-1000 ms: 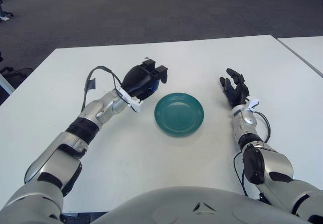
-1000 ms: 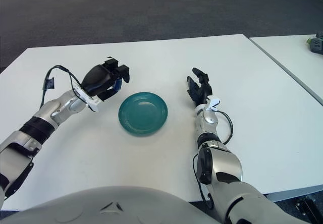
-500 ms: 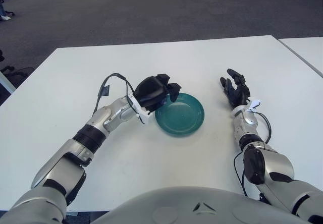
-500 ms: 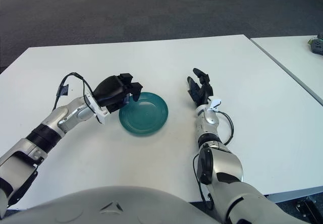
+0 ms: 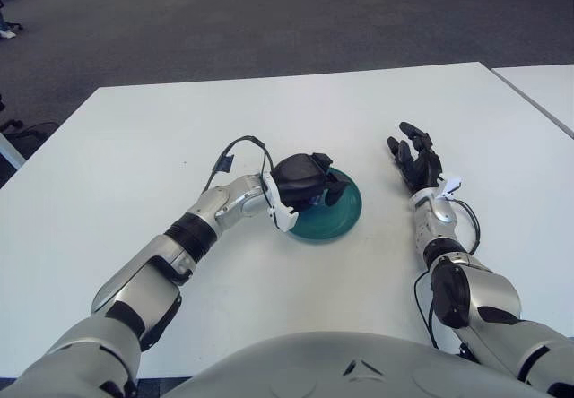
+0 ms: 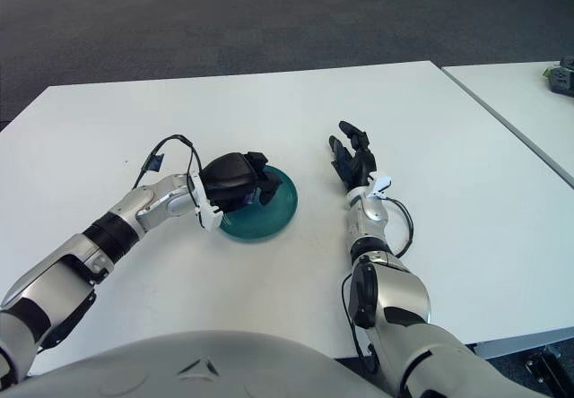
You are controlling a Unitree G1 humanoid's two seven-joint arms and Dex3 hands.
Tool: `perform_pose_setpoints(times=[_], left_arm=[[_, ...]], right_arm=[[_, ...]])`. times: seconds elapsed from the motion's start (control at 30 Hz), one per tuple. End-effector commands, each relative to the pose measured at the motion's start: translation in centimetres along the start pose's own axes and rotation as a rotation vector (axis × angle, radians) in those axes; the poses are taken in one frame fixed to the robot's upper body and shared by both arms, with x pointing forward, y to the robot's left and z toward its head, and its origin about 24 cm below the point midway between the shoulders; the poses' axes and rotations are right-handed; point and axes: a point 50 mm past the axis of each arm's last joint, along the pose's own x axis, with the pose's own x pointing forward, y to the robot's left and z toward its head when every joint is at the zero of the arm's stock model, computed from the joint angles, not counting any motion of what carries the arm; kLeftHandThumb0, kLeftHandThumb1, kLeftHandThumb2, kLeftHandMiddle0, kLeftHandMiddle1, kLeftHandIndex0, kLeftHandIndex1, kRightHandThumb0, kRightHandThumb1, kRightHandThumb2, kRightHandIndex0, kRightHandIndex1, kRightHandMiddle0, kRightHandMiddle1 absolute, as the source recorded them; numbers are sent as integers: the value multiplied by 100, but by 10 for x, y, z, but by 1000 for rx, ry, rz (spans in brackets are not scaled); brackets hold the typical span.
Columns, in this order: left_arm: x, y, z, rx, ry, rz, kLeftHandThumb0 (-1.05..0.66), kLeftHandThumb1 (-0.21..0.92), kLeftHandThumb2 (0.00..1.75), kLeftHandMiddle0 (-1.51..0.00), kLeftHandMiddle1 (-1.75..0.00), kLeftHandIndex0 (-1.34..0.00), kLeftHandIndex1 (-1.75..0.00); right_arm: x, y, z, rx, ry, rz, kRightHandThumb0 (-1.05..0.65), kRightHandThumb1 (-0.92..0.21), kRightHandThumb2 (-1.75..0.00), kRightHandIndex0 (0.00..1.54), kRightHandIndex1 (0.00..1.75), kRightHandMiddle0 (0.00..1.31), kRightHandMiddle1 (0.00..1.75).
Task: Put the gum into the plate.
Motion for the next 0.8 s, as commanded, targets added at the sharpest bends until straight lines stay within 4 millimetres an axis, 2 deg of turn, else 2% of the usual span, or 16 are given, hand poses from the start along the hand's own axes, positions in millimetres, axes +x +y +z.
perform_pose_setpoints(times=[0.0,0.27,0.6,0.7,0.77], left_arm=[[2,2,-5,50,2,-52,-1,34,128,-49,-174,-48,-172],[2,-6,-5,56,2,-151,-1,38,123,-45,-175,-45,-172],[2,1,-3,56,16,-199,-1,40,122,-44,-175,-45,-172],[1,2,-3,22,20,-198,-1,42,120,-43,-175,-43,-172],[-1,2,-4,-5,21,-194,-1,49,109,-41,-174,-38,-168]], right_arm=[[-28,1,-42,82,187,-40,-45,-92,-54,40,1,0,83],[-27,5,-45,112,208,-50,-42,-92,-55,41,1,0,85],[-27,9,-46,88,216,-61,-42,-92,-55,42,1,0,86],[-27,10,-47,81,218,-61,-43,-92,-55,41,1,0,84],[-27,11,-47,74,220,-61,-44,-92,-55,40,0,0,83]])
